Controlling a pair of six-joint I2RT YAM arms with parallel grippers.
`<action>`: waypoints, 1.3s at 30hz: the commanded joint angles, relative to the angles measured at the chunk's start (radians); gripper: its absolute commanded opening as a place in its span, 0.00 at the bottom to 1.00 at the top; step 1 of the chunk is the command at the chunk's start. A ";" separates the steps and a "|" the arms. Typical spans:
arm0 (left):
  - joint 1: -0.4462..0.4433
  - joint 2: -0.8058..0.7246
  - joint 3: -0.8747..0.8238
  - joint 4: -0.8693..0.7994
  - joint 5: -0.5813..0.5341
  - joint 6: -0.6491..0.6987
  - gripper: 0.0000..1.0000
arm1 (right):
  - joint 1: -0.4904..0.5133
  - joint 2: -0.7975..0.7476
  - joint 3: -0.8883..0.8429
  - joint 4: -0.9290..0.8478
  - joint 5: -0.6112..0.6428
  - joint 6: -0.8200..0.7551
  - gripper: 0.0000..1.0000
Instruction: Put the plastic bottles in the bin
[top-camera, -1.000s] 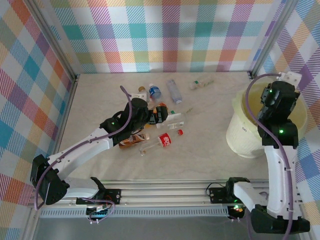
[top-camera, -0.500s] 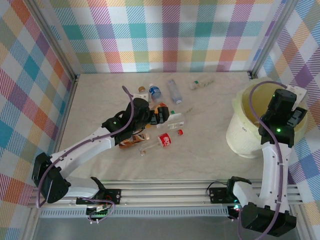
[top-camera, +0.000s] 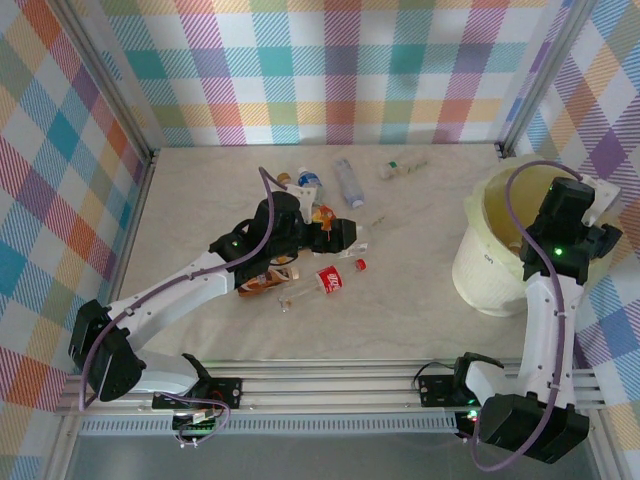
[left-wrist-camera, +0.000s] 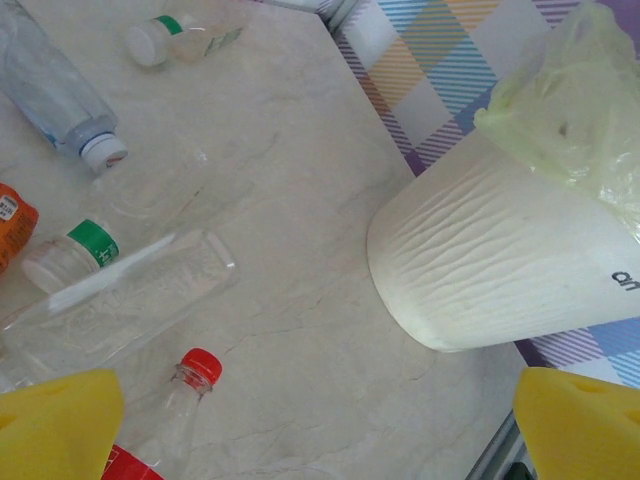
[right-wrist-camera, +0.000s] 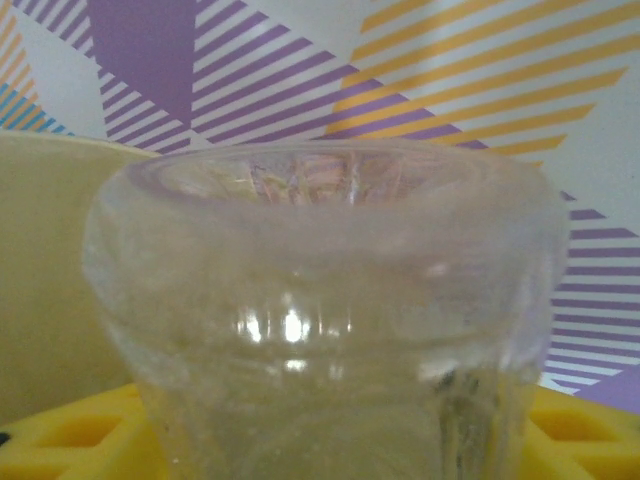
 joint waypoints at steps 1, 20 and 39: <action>-0.012 -0.017 0.030 0.021 0.012 0.035 1.00 | -0.009 -0.003 -0.007 -0.005 0.026 0.023 0.73; -0.011 -0.040 -0.003 0.023 -0.112 0.015 1.00 | -0.007 -0.047 0.077 -0.140 -0.251 0.098 0.84; -0.010 -0.116 -0.101 0.040 -0.377 -0.060 1.00 | 0.099 -0.149 0.164 -0.104 -0.943 0.387 1.00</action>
